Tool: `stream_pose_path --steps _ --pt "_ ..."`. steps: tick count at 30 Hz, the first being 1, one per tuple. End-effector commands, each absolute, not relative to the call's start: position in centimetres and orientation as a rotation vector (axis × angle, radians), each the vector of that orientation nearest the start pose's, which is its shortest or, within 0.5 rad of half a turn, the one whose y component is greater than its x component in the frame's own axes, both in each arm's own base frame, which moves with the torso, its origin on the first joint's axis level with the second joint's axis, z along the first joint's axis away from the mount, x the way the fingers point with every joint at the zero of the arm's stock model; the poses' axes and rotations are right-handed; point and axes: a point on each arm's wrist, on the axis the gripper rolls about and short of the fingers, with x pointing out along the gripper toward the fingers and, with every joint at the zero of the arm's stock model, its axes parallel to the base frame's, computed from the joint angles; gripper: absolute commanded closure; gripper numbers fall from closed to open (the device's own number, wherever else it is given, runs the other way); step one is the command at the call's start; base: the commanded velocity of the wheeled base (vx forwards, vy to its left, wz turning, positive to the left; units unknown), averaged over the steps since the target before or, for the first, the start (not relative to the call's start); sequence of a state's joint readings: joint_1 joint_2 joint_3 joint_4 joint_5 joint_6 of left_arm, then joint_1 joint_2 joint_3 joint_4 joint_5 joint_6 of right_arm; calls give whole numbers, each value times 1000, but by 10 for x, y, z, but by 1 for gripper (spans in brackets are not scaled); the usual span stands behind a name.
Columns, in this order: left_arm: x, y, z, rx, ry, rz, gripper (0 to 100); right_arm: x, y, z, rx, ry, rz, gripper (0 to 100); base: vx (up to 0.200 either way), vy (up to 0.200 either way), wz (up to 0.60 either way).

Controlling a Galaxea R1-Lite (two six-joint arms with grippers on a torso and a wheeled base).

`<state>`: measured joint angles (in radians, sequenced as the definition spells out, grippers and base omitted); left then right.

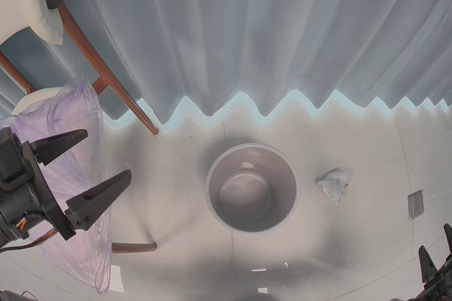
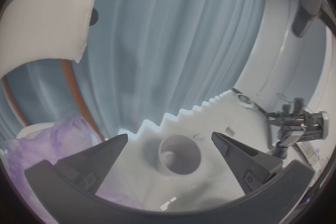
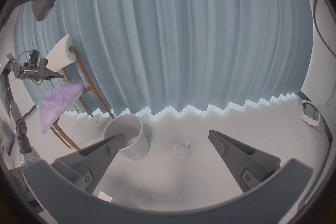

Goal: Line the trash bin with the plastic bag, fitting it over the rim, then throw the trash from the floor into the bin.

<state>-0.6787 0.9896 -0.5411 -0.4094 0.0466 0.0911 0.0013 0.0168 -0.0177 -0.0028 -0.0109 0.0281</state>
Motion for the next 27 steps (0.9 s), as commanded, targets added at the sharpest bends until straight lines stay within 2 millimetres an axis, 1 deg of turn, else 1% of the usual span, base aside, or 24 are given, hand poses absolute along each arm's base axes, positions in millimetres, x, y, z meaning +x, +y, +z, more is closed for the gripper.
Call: stream_pose_path --steps 1,2,5,8,12,13,15,17,18,22,27 --pt "93 -102 241 158 108 -418 0 -23 0 76 28 -5 -9 0 0 0 0" --pt "94 -101 240 171 119 -365 0 -23 0 76 28 -3 -9 0 0 0 0" --pt "95 -99 234 209 150 -278 0 -23 0 76 28 -5 -9 0 0 0 0" --pt "97 -92 224 285 227 -180 0 -23 0 76 29 -3 -9 0 0 0 0" --pt "100 -92 224 314 259 -155 0 -23 0 76 29 -5 -9 0 0 0 0" --pt "103 -94 222 328 276 -153 0 -23 0 76 29 -5 -9 0 0 0 0" --pt "106 -93 216 346 309 -130 0 -23 0 76 29 -3 -9 0 0 0 0" --pt "108 -90 215 351 322 -108 0 -23 0 76 29 -5 -8 0 0 0 0" --pt "113 -89 213 360 344 -79 0 -23 0 76 29 -5 -9 0 0 0 0" --pt "116 -91 211 368 358 -67 0 -23 0 76 29 -3 -9 0 0 0 0" --pt "118 -91 199 406 397 -56 0 -23 0 76 29 -5 -9 0 0 0 0"
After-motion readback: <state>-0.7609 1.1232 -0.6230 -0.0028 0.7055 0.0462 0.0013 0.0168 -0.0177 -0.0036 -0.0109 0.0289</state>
